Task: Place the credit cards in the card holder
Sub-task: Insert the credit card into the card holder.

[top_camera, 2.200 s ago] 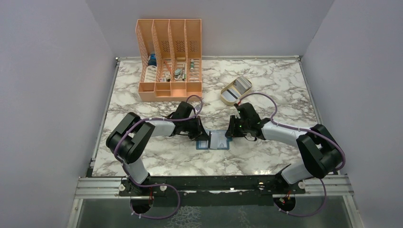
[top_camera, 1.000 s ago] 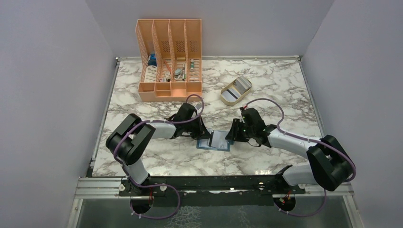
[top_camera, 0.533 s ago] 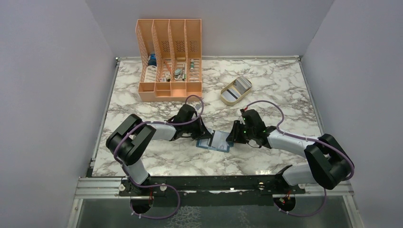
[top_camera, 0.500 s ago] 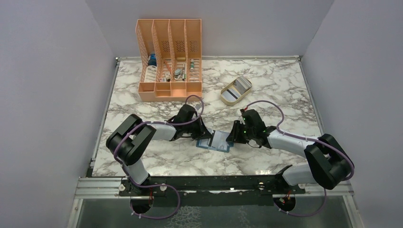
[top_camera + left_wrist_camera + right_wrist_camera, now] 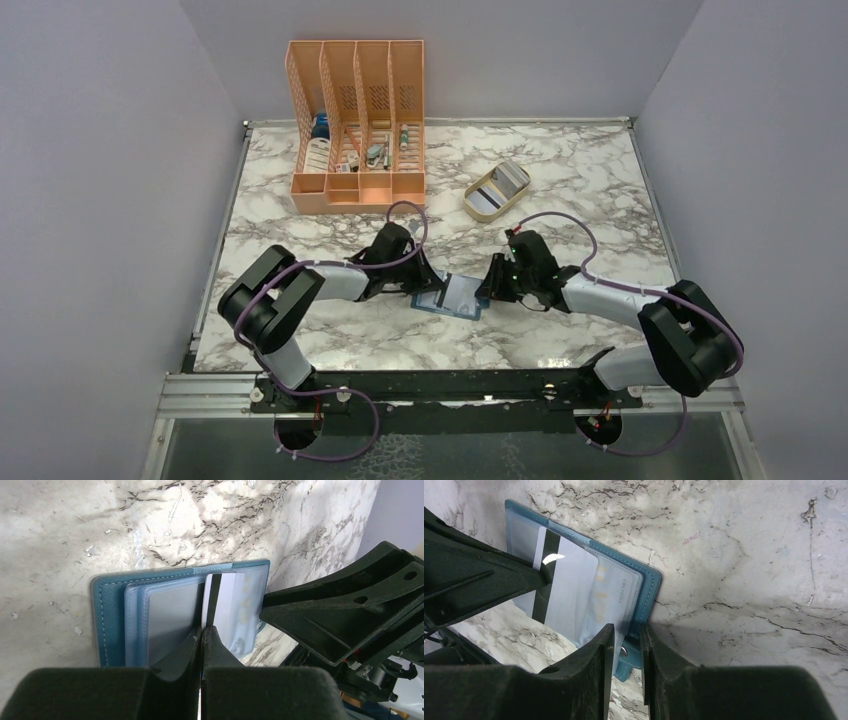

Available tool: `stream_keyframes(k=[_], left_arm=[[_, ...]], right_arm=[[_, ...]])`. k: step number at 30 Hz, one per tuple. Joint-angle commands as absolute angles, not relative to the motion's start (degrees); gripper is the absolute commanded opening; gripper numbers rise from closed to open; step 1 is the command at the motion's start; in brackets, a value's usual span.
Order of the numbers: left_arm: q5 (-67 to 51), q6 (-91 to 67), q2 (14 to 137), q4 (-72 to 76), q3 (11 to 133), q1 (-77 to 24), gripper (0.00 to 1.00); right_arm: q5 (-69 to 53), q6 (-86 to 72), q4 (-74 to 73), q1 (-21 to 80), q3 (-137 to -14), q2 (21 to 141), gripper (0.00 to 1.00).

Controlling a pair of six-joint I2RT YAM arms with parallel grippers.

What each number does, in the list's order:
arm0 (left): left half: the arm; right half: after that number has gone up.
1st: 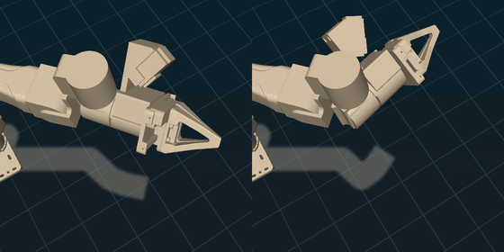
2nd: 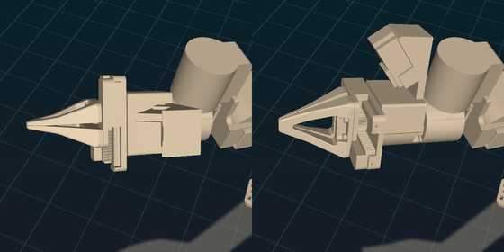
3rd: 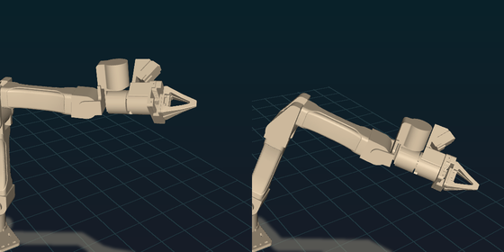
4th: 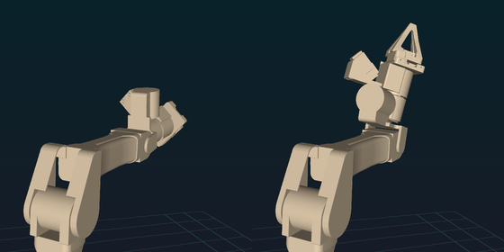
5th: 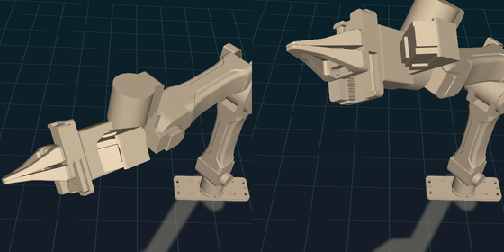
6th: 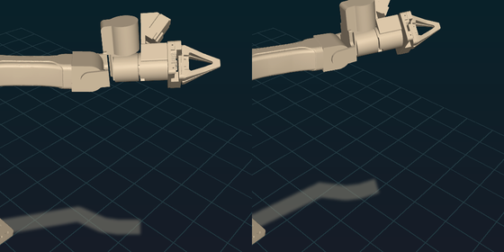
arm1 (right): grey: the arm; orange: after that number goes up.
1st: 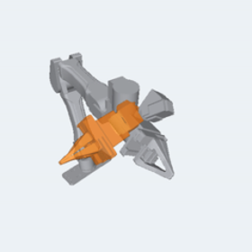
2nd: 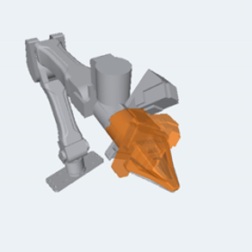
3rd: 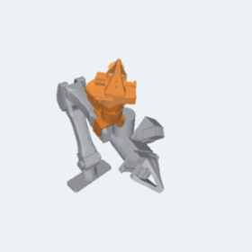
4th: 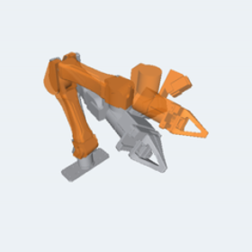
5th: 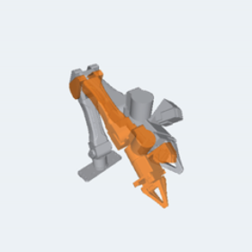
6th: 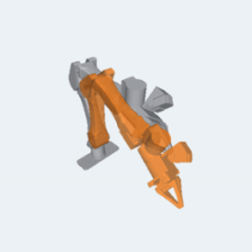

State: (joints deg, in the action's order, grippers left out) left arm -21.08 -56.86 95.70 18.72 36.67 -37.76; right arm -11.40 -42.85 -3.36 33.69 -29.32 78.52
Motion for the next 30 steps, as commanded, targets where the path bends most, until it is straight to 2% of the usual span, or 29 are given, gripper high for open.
stream_keyframes(k=[1,15,25,30], left_arm=[[-13.5,-55.5,95.1,17.0,34.5,-38.3,0.00],[-11.2,-54.8,90.8,18.9,32.1,-38.2,0.00],[-10.8,-55.3,90.6,20.0,30.9,-38.2,0.00],[-10.4,-55.2,90.1,20.3,30.6,-38.3,0.00]], right_arm=[[-14.7,-45.0,-1.2,34.7,-27.4,80.5,0.25],[-14.2,-50.5,2.0,34.7,-24.3,74.7,0.24],[-14.7,-50.1,0.3,34.7,-24.6,75.0,0.25],[-14.9,-47.9,-3.1,34.7,-25.2,74.5,0.37]])
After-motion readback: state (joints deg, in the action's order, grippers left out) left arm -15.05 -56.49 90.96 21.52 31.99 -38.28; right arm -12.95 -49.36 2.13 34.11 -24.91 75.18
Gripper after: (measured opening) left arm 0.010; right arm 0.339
